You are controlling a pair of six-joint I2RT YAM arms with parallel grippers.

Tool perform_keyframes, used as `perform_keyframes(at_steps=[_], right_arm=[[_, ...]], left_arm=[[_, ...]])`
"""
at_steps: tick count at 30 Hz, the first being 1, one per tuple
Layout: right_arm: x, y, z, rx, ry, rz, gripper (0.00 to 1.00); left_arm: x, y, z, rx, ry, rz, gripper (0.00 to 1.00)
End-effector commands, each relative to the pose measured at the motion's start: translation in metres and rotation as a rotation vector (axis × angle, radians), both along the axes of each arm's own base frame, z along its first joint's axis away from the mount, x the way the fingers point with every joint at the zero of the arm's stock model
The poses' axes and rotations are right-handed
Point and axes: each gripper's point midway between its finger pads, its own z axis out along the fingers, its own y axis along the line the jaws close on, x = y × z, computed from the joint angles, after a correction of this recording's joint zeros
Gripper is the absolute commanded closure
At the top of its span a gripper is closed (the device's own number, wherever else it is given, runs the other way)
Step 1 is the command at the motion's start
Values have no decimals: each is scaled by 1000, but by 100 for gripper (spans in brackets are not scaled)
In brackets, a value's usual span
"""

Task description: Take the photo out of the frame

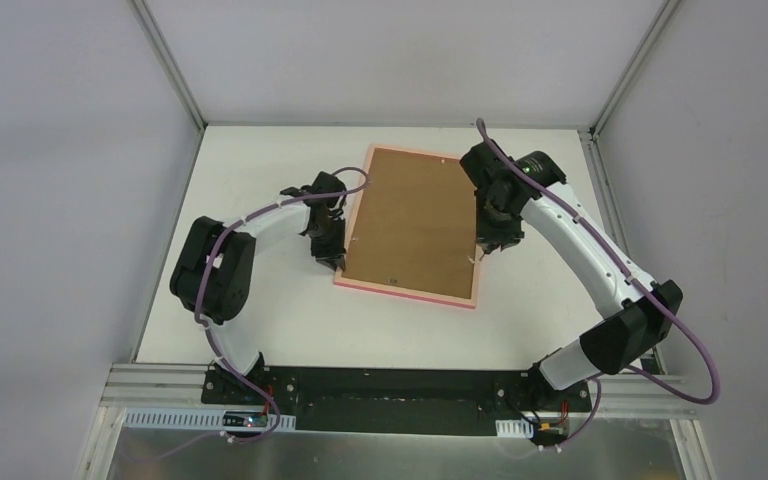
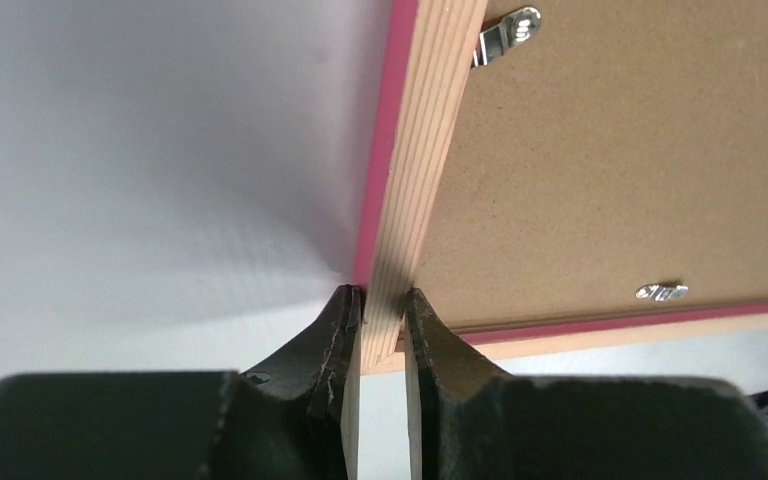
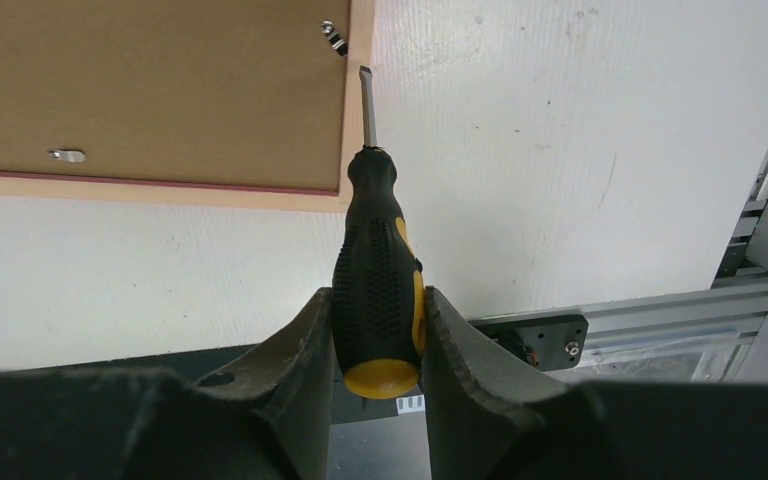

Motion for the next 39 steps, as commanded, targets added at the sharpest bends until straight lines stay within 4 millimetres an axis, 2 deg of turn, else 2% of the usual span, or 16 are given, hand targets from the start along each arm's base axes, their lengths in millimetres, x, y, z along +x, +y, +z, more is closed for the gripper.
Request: perform_keyframes(at_steps=[1,3,5,7,9,12,17,22,25,29,31,34,36,39], right_arm=[[-2,1,4,48,-17,-7,100],[1,1,5,59,-27,-8,100],[5,8,6,93,-30,8,100],[10,18,7,132,-30,20,100],[15,28,8,166,-28,29,100],[23,39,7,200,-18,34,100],[39,53,3,249,-12,8,100],[49,46,-8,191,0,-26,100],[52,42,-10,160,-8,-28,100],[55,38,-11,134,-18,-31,100],[57,35,-11,116,-25,-33,100],[59,29,-9,90,-37,-39,100],[60,24,-9,78,-38,-52,100],[60,13,-9,47,-45,-75,100]], left_arm=[[-7,55,5,157,16,13,100],[-5,67,8,166,20,35,100],[-4,70,12,153,23,50,99],[-4,63,17,109,26,55,88],[-5,51,23,45,38,70,73],[-6,41,29,-11,48,95,63],[-6,37,31,-39,53,121,60],[-14,35,17,-46,97,131,53],[-19,30,12,-74,116,138,53],[-30,12,9,-146,141,158,57],[-43,-4,7,-176,165,144,62],[-61,-26,11,-199,164,103,62],[-65,-30,16,-202,149,97,60],[-59,-26,25,-206,107,114,53]])
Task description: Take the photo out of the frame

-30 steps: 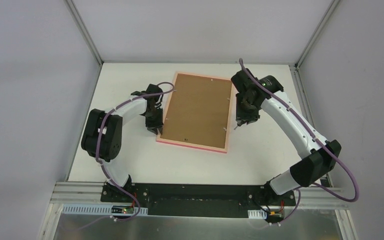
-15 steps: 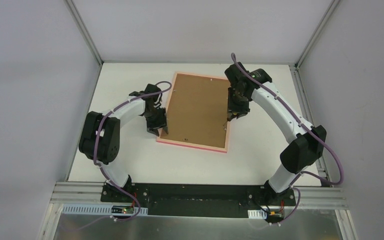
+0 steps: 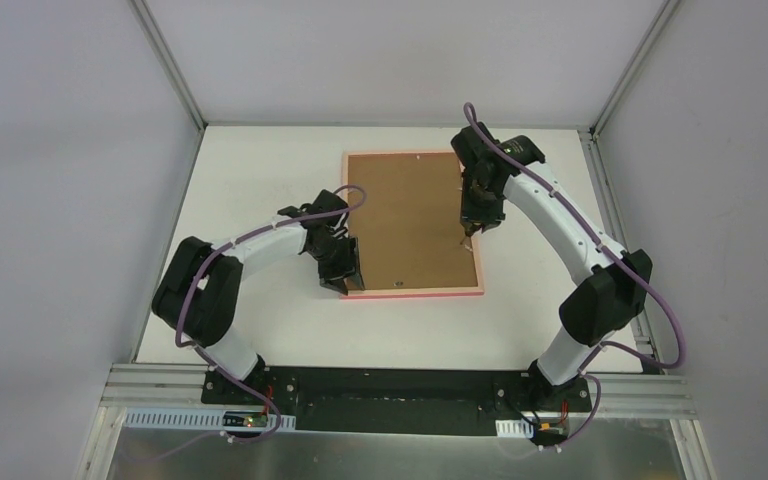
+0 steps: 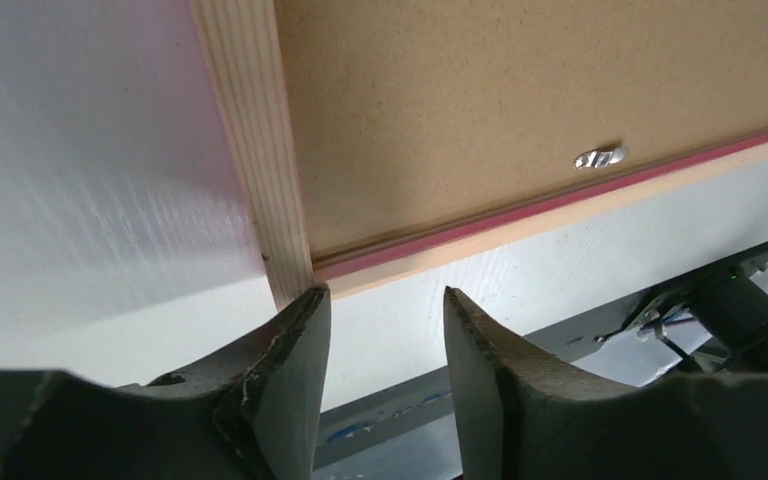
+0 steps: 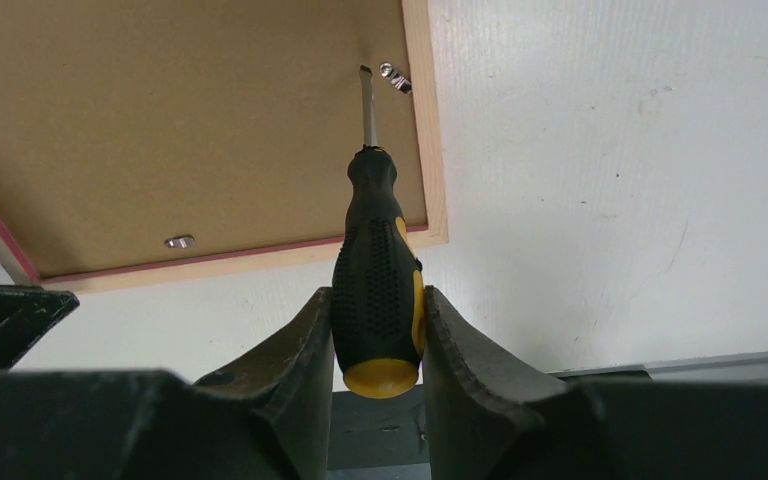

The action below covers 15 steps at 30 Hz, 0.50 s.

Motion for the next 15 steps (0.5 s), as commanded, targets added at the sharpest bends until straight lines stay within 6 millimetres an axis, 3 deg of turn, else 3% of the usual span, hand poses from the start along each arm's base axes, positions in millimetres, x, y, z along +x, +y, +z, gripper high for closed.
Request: perform_keyframes(at_steps=[1,5,10,15], right_arm=[[7,-19,14,-57,-52,-40,100],[12,-22,14,-32,-66,-72,100],[17,-20,10,5,-49,-120,100],[19,-22,5,-12,-37,-128,100]], left_arm=[[2,5,14,-15,-27,59,51],[24,14,27,-27,-77,107,43],[71,27,37,-39,-123,159,37],[114,30,28,-13,-135,175,37]])
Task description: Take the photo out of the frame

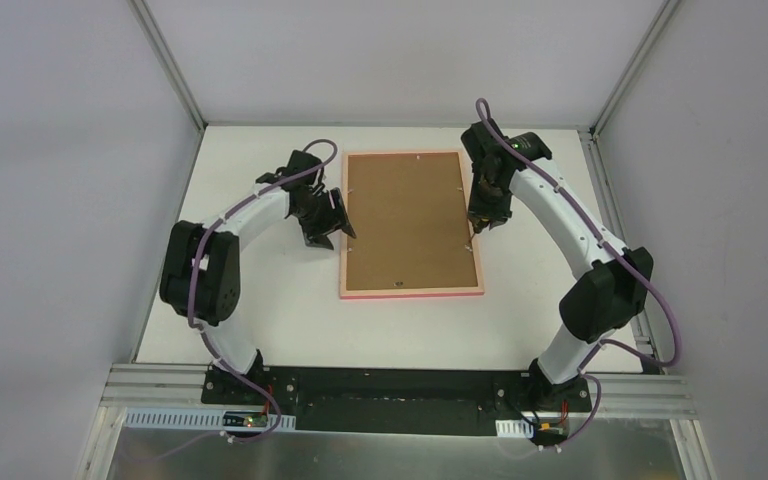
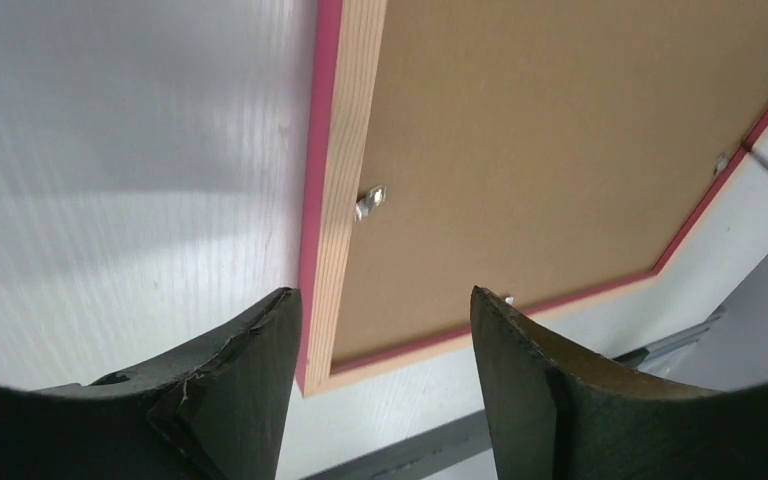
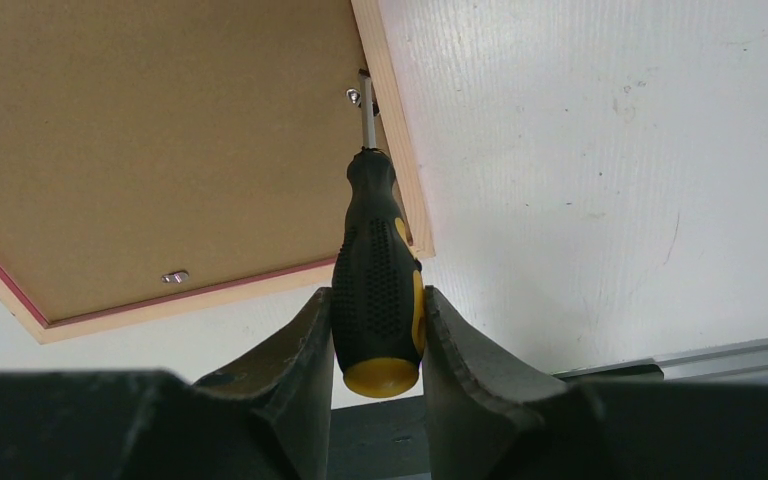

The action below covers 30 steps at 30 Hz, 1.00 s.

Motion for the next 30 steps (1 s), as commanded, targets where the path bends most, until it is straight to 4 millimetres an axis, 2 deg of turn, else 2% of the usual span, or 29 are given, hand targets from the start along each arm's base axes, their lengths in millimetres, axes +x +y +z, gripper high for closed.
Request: perform_keyframes(at_steps=[1,7,11,19,24,30], right_arm=[[7,-1,5,-3,-23,-28,100],[3,1,2,10,-2,-30,100],[-1,0,-4,5,17,-35,100],[-21,-1,-7,20,93,-58,100],[-34,1,-9,34,145,-75,100],[-41,3,-2,59,163,-91,100]], left_arm=[[34,4,-10,48,-23,-10,38],[67,17,-25,110,-27,34,43],[78,19,-28,120,-29,38,46],[74,23,-44,142,11,46,59],[70,23,-49,144,28,53,60],[68,25,-48,147,24,51,61]])
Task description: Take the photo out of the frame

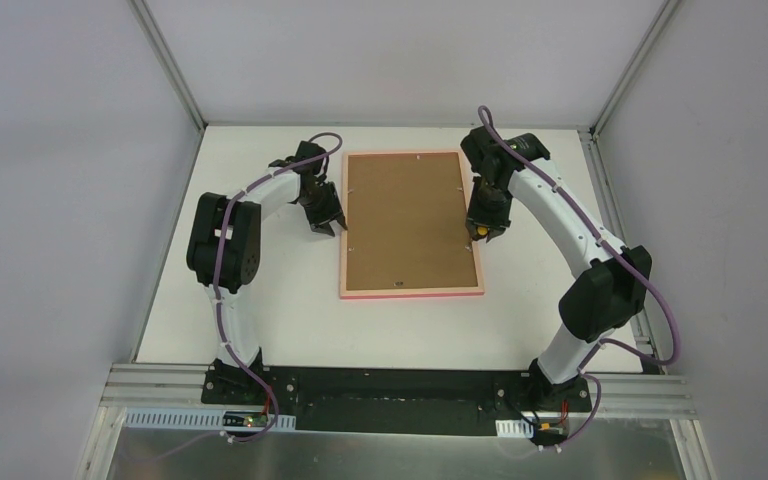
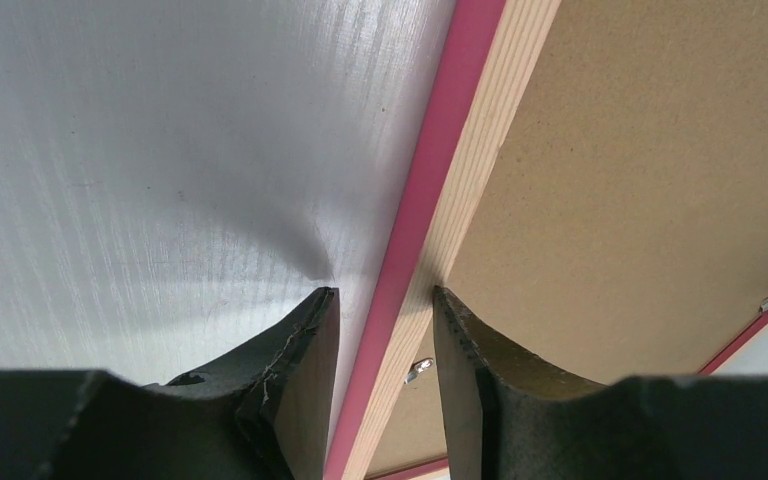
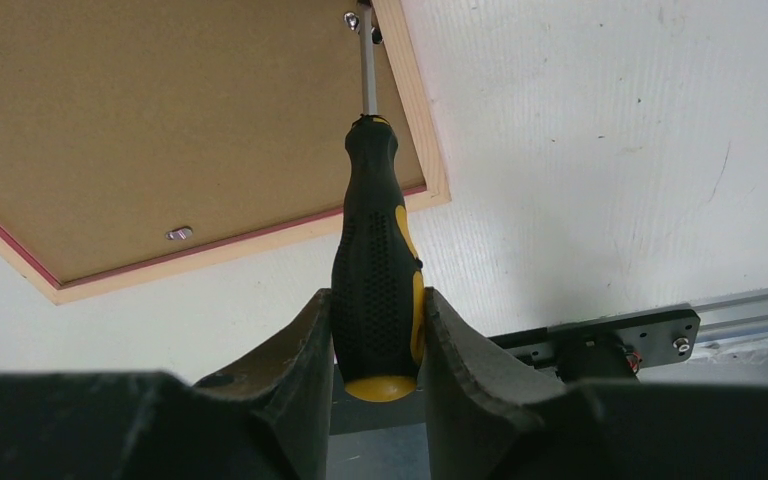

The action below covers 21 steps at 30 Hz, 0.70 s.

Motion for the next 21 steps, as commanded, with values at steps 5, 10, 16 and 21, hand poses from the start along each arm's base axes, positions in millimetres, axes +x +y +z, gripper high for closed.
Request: perform_keyframes(at_steps=[5,10,16,21], right_arm=[[-23,-3,10,20,74,-38,100],[-28,-5,6,23,104,-44,100],[-34,0,2,79,163,-63,100],[-37,6,-1,152,206,-83,100]], left_arm=[[-8,8,-3,32,17,3,61],[-10,8,-3,29,18,1,61],[-12,8,-2,25,20,2,61],[-15,7,-2,21,24,3,61]])
